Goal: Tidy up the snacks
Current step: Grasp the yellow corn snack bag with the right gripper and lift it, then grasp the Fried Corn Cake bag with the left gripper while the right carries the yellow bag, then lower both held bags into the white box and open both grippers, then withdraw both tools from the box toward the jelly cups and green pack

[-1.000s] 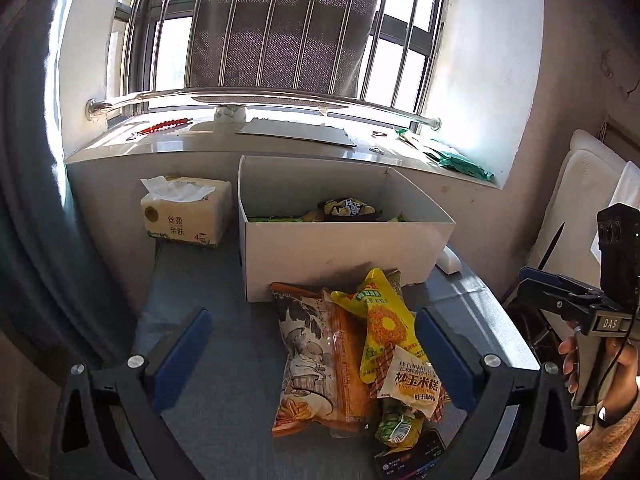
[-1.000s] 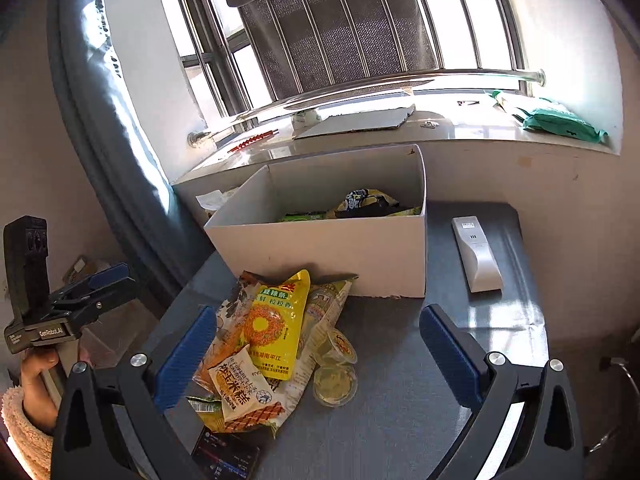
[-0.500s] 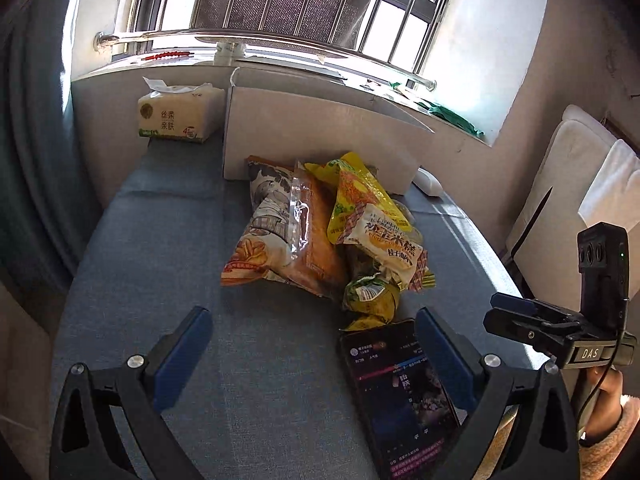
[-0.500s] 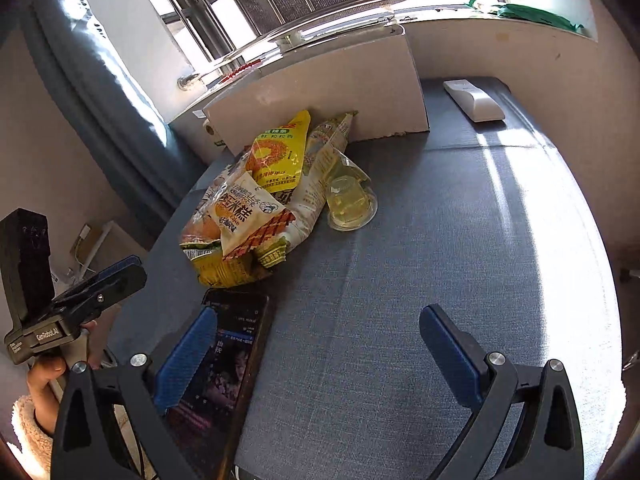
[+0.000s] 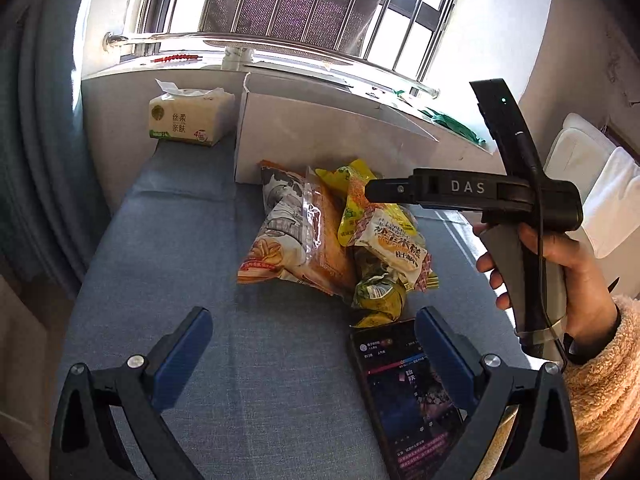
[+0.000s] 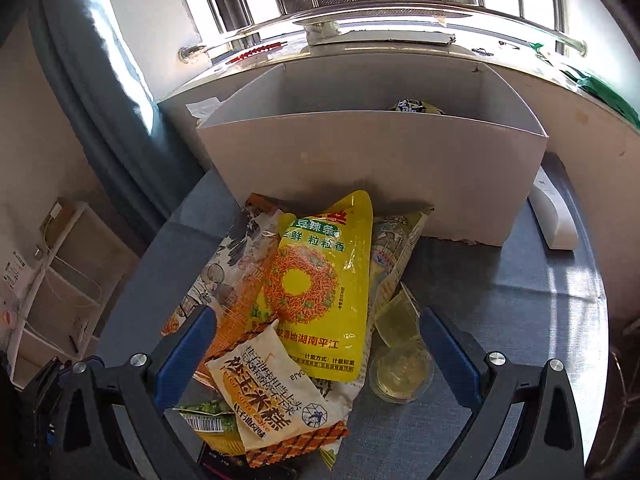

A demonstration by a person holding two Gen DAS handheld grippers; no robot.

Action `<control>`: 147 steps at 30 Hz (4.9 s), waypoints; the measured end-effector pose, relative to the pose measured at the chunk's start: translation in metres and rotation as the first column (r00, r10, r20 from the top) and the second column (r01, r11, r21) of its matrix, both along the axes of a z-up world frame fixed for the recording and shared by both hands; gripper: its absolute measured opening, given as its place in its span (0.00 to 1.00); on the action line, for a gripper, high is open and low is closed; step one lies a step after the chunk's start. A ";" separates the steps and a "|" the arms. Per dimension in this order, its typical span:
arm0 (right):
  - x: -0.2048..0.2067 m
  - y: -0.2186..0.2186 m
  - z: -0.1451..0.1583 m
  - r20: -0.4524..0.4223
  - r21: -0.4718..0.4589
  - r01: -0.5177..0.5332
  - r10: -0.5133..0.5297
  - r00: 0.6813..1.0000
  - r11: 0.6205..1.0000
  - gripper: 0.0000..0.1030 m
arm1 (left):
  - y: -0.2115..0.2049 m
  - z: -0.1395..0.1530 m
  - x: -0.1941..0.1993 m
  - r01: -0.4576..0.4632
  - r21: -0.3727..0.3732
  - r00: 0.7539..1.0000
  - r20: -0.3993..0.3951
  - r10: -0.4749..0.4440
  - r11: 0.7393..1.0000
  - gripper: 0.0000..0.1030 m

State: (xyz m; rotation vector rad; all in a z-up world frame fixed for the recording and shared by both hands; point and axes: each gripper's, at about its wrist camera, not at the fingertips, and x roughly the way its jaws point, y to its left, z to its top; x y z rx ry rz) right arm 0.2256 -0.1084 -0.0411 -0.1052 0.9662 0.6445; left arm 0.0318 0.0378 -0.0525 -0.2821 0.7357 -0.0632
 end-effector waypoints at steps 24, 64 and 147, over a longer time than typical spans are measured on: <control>0.037 -0.021 0.031 0.014 0.128 0.040 -0.042 0.999 0.991 0.41 | 0.003 0.001 0.011 0.006 -0.010 1.000 -0.003 -0.006 1.000 1.00; -0.052 -0.172 0.025 -0.051 0.421 0.127 -0.117 0.992 0.898 0.38 | -0.043 0.032 0.083 0.288 0.057 0.957 -0.031 -0.287 0.956 0.60; 0.006 -0.071 -0.049 0.047 -0.041 0.023 -0.022 0.999 0.999 1.00 | -0.027 -0.004 0.007 0.081 -0.038 0.996 -0.039 -0.082 0.996 1.00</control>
